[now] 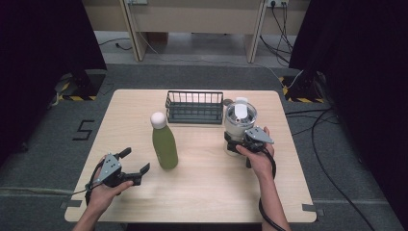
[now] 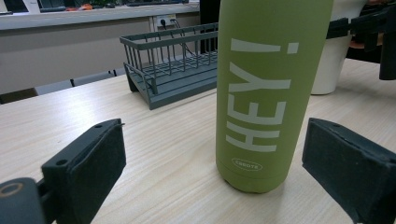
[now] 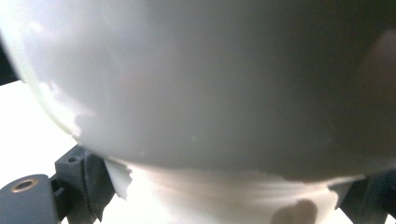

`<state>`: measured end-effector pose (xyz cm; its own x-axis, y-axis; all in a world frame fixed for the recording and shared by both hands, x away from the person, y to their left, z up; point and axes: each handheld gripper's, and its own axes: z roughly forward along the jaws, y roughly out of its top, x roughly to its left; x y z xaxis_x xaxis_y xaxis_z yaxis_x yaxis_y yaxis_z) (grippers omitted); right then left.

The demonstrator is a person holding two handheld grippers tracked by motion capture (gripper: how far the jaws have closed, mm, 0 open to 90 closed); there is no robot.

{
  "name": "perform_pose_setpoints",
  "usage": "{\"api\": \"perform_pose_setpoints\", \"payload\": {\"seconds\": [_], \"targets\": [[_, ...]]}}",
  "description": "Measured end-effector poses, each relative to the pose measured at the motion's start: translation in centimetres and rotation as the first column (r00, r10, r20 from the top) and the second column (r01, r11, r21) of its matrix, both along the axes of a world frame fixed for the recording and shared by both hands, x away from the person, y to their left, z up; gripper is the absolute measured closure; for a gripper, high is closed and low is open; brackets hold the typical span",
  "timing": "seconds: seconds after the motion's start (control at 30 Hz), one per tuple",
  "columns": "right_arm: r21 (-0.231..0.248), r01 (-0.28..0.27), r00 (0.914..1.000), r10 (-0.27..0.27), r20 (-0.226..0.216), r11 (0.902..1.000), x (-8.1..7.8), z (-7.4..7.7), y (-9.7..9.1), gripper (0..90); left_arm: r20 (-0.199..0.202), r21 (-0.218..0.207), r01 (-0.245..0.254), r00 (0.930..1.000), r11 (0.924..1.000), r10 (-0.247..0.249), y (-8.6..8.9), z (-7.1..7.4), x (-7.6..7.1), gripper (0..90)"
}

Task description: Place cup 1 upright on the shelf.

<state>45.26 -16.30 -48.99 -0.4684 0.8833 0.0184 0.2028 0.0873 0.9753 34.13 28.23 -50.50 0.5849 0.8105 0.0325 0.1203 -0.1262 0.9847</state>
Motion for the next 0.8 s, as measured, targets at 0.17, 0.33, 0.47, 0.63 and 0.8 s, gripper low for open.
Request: {"api": "perform_pose_setpoints", "payload": {"seconds": [0.17,0.33,0.47,0.63,0.8], "targets": [[0.015,0.006,1.0000,-0.006,0.004,0.9999,0.2,0.3,0.2,9.8,-0.001,-0.007,-0.003,1.0000,1.0000,0.003,0.1,0.0,0.0,5.4],[0.034,0.004,0.9999,-0.004,0.014,0.9994,0.3,0.6,0.2,9.9,-0.003,-0.008,-0.004,1.0000,1.0000,0.004,0.1,0.0,0.0,5.5],[0.042,0.004,0.9997,-0.005,0.025,0.9991,0.3,1.2,0.3,9.9,-0.003,-0.010,-0.003,1.0000,0.9999,0.003,0.0,0.0,0.0,5.5],[0.050,-0.001,0.9995,0.000,0.033,0.9988,0.4,1.9,0.4,9.9,-0.003,-0.011,-0.004,1.0000,0.9999,0.004,0.0,0.0,0.0,5.6],[0.043,-0.003,0.9990,0.001,0.045,0.9991,0.7,2.7,0.6,9.9,-0.006,-0.013,-0.005,1.0000,0.9999,0.005,0.0,0.0,0.0,5.6]]}}
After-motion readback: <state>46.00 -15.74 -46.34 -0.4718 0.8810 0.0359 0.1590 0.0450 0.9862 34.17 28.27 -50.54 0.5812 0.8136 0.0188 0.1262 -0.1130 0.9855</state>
